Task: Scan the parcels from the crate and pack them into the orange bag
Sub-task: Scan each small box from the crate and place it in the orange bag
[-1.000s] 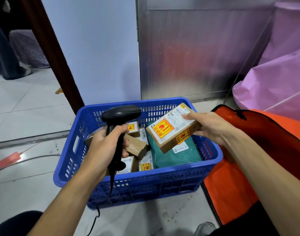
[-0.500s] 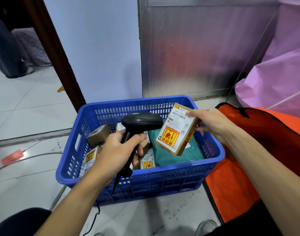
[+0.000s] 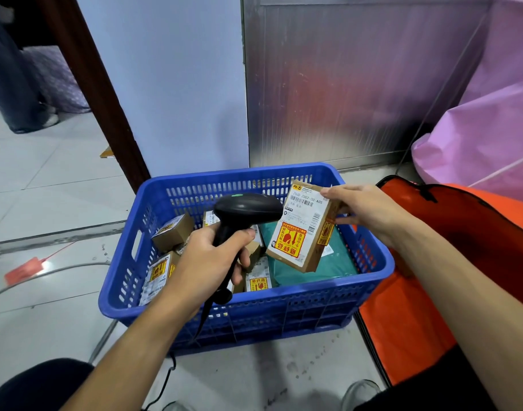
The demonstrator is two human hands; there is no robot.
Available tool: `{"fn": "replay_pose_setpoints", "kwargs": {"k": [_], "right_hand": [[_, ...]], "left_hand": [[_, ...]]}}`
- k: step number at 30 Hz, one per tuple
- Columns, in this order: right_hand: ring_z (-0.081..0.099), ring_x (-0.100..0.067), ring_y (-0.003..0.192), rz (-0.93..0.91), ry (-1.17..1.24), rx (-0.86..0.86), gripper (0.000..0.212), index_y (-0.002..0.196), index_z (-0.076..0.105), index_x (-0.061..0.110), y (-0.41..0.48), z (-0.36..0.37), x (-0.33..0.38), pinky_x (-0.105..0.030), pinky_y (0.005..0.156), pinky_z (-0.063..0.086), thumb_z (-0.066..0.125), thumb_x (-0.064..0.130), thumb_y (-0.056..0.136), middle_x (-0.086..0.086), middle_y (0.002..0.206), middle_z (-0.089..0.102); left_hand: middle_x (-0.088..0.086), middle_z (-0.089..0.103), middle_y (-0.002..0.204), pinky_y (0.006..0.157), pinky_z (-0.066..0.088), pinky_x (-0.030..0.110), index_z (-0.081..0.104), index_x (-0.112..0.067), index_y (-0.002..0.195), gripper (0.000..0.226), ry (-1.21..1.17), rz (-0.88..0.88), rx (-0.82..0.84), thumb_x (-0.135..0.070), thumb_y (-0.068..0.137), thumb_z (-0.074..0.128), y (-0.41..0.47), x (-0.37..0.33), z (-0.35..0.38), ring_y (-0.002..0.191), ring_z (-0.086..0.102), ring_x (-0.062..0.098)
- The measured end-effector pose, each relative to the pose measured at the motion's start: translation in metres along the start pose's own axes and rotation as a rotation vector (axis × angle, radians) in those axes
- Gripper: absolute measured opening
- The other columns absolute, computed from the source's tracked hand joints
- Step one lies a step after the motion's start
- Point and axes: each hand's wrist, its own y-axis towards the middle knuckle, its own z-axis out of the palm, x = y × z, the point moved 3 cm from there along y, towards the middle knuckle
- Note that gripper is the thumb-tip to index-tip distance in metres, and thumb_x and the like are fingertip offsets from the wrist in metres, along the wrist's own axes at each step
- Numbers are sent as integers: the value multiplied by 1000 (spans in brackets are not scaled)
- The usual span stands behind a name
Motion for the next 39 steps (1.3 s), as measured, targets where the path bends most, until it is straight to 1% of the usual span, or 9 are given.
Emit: {"fn": "replay_pose_setpoints", "kwargs": {"k": [3, 7, 11, 16, 20, 24, 30, 39], "right_hand": [[72, -19, 105, -3, -11, 6, 27, 112, 74, 16, 1, 0, -1, -43, 101, 56, 68, 37, 97, 0, 97, 81], [72, -18, 104, -9, -29, 10, 25, 110, 75, 17, 0, 0, -2, -44, 101, 56, 68, 37, 97, 1, 96, 80], [72, -17, 103, -7, -30, 9, 24, 110, 76, 18, 0, 0, -2, -44, 101, 56, 68, 37, 97, 3, 95, 81], [72, -16, 105, 0, -33, 15, 23, 110, 75, 18, -2, 1, 0, -44, 102, 55, 67, 36, 98, 4, 96, 81], [71, -15, 105, 6, -33, 11, 23, 110, 74, 18, -3, 1, 1, -42, 101, 56, 66, 35, 98, 4, 95, 81], [72, -14, 101, 7, -34, 9, 23, 109, 75, 17, -3, 1, 1, -41, 100, 56, 67, 36, 98, 5, 92, 80], [72, -13, 99, 9, -35, 15, 25, 111, 74, 16, -3, 0, 1, -42, 100, 56, 67, 36, 98, 4, 93, 81], [71, -14, 104, 13, -53, 7, 25, 111, 73, 17, -4, 2, 2, -41, 100, 56, 68, 37, 97, 4, 95, 80]], "left_hand": [[7, 65, 67, 58, 44, 36, 67, -2, 102, 26, 7, -8, -2, -28, 99, 64, 0, 1, 0, 54, 52, 25], [6, 63, 66, 60, 46, 38, 67, 1, 101, 29, 10, -3, -9, -28, 99, 64, -1, 0, 1, 53, 52, 24], [6, 61, 66, 65, 47, 42, 66, -1, 98, 28, -11, -15, -20, -28, 99, 63, 0, -1, 2, 52, 52, 24], [6, 59, 65, 60, 46, 38, 64, -1, 93, 28, -14, -31, -11, -29, 99, 64, -1, 0, 1, 51, 50, 24], [6, 58, 64, 63, 45, 41, 62, 0, 92, 30, -5, -42, 5, -28, 99, 63, 0, -1, 2, 52, 51, 25], [7, 57, 63, 63, 45, 42, 62, -4, 89, 26, -2, -39, 12, -28, 99, 63, -1, -2, 3, 51, 50, 25], [7, 57, 63, 63, 44, 42, 62, -4, 90, 25, 10, -45, 0, -28, 99, 63, 0, -1, 3, 49, 50, 24], [5, 60, 64, 64, 46, 42, 65, -5, 93, 26, -1, -46, -5, -30, 100, 63, 0, 0, 3, 51, 53, 22]]}}
